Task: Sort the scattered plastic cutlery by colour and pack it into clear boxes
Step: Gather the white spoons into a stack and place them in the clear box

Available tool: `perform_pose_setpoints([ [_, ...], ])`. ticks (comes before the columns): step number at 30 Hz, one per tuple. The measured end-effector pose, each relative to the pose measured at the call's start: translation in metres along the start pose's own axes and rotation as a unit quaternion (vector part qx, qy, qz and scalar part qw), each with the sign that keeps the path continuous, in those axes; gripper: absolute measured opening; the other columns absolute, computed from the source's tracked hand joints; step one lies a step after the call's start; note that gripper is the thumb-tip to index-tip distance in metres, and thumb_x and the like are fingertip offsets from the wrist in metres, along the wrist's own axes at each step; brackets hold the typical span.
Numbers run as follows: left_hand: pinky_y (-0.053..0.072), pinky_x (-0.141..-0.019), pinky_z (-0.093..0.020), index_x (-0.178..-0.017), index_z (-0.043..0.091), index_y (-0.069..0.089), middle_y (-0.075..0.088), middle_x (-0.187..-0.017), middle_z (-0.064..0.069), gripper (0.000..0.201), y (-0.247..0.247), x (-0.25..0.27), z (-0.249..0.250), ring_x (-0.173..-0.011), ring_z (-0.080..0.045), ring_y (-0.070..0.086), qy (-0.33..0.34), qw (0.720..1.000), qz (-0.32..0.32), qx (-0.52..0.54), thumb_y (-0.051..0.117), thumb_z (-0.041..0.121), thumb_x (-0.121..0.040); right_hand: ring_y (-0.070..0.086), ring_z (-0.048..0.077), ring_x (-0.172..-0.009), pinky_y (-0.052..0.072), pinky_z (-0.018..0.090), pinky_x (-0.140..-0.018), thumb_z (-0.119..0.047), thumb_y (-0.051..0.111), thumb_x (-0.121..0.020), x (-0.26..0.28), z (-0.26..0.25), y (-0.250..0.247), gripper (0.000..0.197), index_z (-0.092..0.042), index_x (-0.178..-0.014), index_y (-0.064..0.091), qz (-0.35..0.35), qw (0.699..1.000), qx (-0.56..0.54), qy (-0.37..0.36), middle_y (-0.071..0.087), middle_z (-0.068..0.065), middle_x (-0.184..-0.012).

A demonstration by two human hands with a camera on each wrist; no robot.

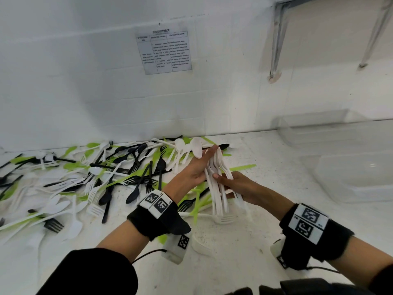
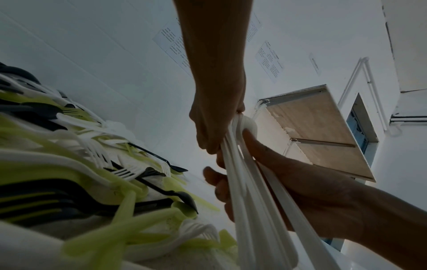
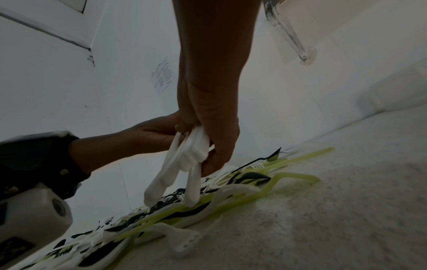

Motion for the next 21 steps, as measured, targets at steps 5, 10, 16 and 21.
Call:
perform_pose_setpoints([
  [5,0.053,-0.070,-0.022,-0.096,0.010,0.063,0.068,-0.080,0.002,0.023,0.005,0.005,0.001,-0.074,-0.007,0.064,0.001,1.000,-0.007,-0.019,0.051,0.029,-0.095,0.065,0.012,-0.076,0.055,0.021,-0.065,-0.018,0.060,-0.089,0.001,0.001,0.005,0.015,-0.010,-0.101,0.061,-0.016,1.000,0.005,-0.014,0.067,0.004,-0.088],
  [10,0.053,-0.070,-0.029,-0.110,0.013,0.061,0.065,-0.096,-0.004,0.031,-0.009,0.003,-0.001,-0.086,-0.018,0.061,-0.067,0.997,0.022,-0.036,0.052,0.038,-0.093,0.062,0.014,-0.071,0.053,0.024,-0.066,-0.025,0.057,-0.091,0.002,0.008,0.005,0.013,-0.012,-0.090,0.060,-0.009,1.000,-0.018,0.002,0.064,0.004,-0.080],
  [16,0.046,-0.070,-0.033,-0.097,0.015,0.052,0.058,-0.091,-0.005,0.012,-0.028,0.002,0.005,-0.079,-0.018,0.056,-0.062,0.991,0.092,0.075,0.043,0.022,-0.099,0.056,0.009,-0.057,0.048,0.018,-0.055,-0.017,0.054,-0.093,0.003,0.011,-0.002,0.015,-0.008,-0.082,0.059,-0.009,1.000,-0.017,0.003,0.059,0.003,-0.069],
  [21,0.046,-0.071,-0.031,-0.091,0.012,0.056,0.056,-0.088,-0.005,0.033,-0.031,0.002,0.009,-0.076,-0.017,0.055,-0.028,0.991,0.106,0.072,0.026,0.011,-0.103,0.059,0.011,-0.059,0.050,0.019,-0.057,-0.015,0.055,-0.093,0.001,0.013,-0.011,0.012,-0.010,-0.083,0.059,0.055,0.998,-0.005,0.006,0.061,0.004,-0.072],
])
Point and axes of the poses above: each hand's wrist, its own x-axis away from the middle knuckle, its own y-axis out of the palm, z = x × y, the point moved 4 cm from there along -x, towards the middle knuckle
